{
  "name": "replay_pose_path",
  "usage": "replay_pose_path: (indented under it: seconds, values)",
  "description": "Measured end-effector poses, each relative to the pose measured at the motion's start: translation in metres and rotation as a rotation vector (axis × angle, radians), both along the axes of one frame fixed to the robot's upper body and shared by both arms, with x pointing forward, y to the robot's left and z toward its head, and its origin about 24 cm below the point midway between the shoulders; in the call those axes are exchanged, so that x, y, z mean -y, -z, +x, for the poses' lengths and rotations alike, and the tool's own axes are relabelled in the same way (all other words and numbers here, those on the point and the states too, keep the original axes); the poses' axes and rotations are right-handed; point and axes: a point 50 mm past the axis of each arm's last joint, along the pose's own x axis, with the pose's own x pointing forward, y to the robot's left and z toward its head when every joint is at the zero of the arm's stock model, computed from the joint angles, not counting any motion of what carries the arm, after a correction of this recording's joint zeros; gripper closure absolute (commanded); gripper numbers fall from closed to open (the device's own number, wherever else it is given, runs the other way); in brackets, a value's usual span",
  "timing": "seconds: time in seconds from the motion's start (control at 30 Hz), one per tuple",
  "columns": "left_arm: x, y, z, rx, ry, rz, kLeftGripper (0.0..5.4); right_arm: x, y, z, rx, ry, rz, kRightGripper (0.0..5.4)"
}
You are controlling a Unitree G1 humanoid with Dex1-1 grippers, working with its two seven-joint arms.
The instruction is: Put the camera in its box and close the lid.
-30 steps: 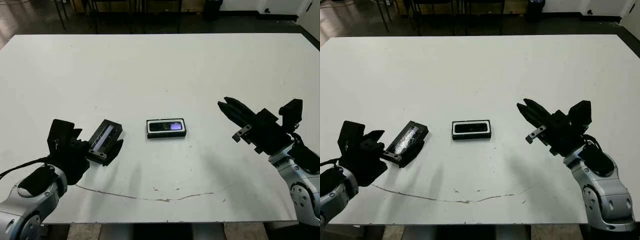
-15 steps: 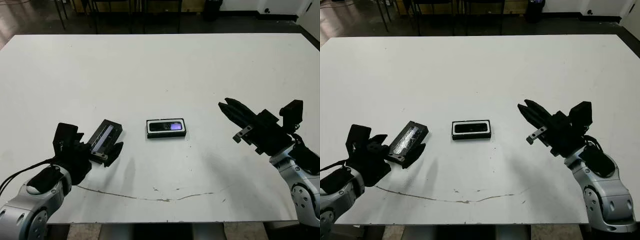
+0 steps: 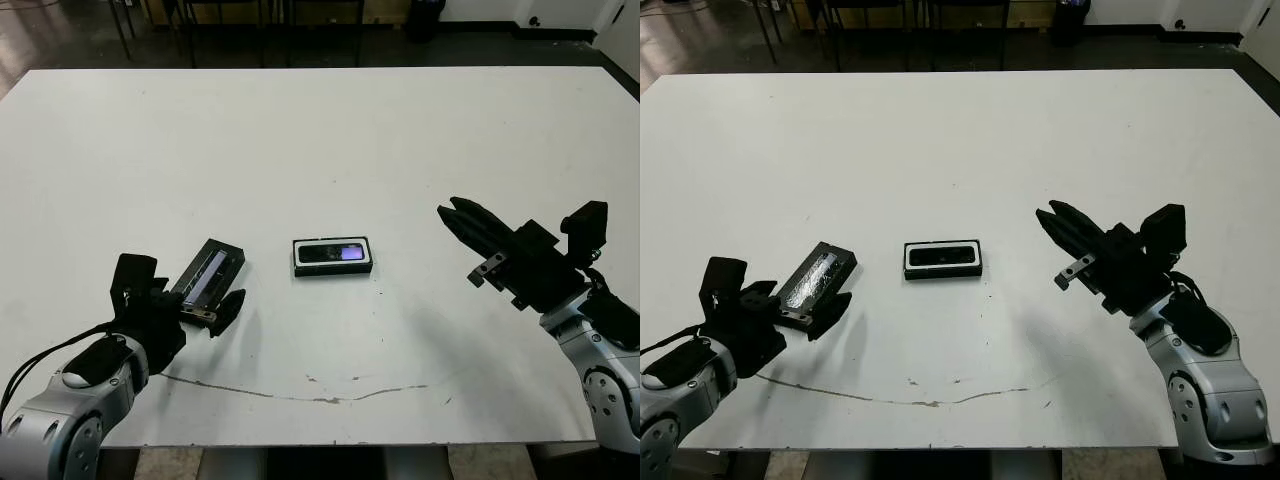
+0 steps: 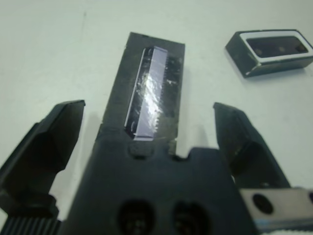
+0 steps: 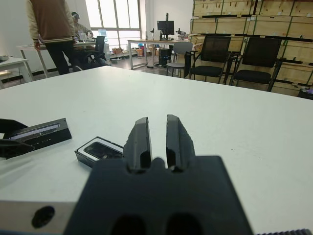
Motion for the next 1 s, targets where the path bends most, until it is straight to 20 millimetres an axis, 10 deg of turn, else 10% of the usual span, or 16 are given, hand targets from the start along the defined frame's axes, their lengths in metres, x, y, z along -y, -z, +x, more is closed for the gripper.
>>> replay_pose_path:
  seconds: [1.0]
  values:
    - [-0.0037, 0.0006, 0.0005, 0.08, 0.091, 0.024, 5.39, 0.0002, 0.0011, -0.0002, -0.007, -0.001, 0.009, 5.4]
